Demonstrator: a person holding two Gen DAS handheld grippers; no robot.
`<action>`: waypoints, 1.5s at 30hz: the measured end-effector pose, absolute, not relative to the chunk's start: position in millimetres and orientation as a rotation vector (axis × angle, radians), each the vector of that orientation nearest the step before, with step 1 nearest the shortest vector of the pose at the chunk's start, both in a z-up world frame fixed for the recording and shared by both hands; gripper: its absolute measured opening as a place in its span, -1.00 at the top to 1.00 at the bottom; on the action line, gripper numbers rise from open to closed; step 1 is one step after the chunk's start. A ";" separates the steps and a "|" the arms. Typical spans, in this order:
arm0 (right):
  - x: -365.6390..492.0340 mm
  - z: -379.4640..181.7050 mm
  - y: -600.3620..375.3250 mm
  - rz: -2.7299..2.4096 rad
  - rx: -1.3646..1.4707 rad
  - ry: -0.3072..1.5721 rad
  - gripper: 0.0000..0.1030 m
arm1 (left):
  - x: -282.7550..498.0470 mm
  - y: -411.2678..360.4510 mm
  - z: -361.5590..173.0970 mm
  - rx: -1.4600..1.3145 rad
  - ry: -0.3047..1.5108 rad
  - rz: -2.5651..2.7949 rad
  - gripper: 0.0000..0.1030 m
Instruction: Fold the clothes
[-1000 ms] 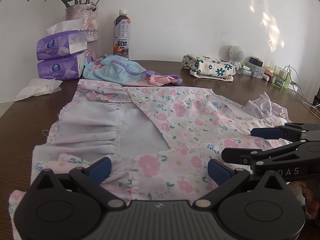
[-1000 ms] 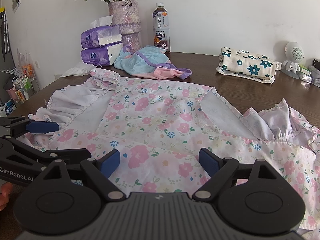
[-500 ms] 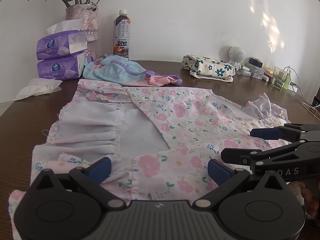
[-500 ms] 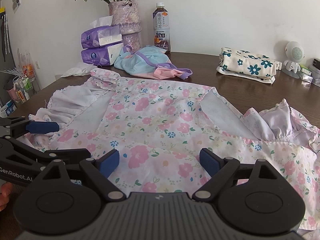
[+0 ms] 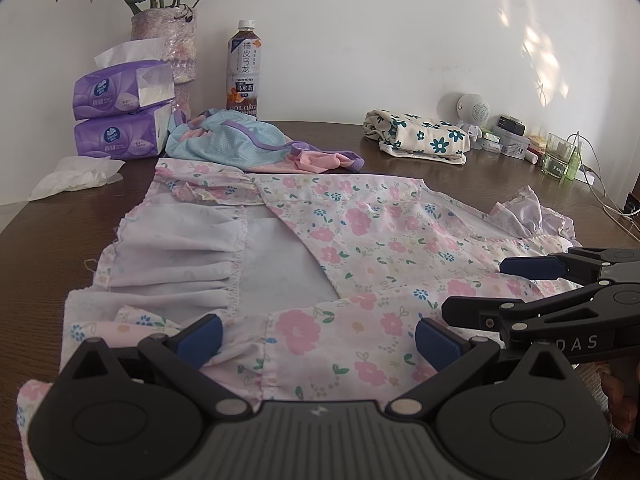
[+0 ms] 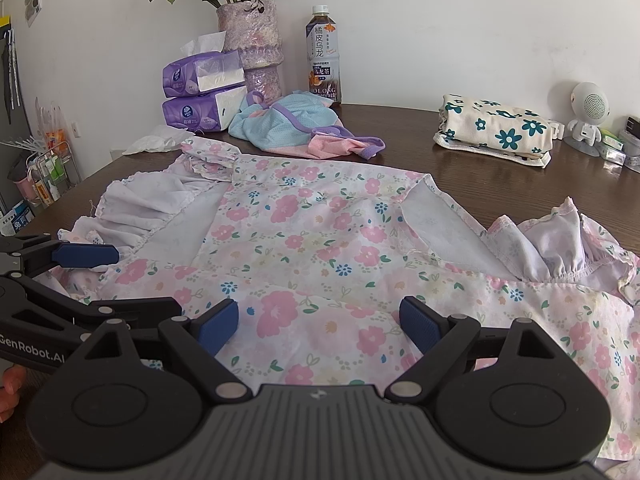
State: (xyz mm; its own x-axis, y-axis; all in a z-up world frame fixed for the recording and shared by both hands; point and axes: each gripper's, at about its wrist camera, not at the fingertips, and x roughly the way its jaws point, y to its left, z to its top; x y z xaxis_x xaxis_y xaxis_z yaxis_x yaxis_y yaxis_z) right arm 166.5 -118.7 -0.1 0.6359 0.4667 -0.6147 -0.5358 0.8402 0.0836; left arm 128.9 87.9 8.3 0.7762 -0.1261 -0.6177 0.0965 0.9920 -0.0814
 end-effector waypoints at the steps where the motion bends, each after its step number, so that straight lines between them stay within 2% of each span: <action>1: 166.5 -0.1 -118.7 0.574 -0.110 0.670 -0.73 | 128.9 87.9 8.3 -0.046 0.672 -0.120 -1.00; 45: 166.4 -0.6 -118.0 0.560 -0.116 0.671 -0.77 | 128.7 88.0 8.2 -0.045 0.672 -0.121 -1.00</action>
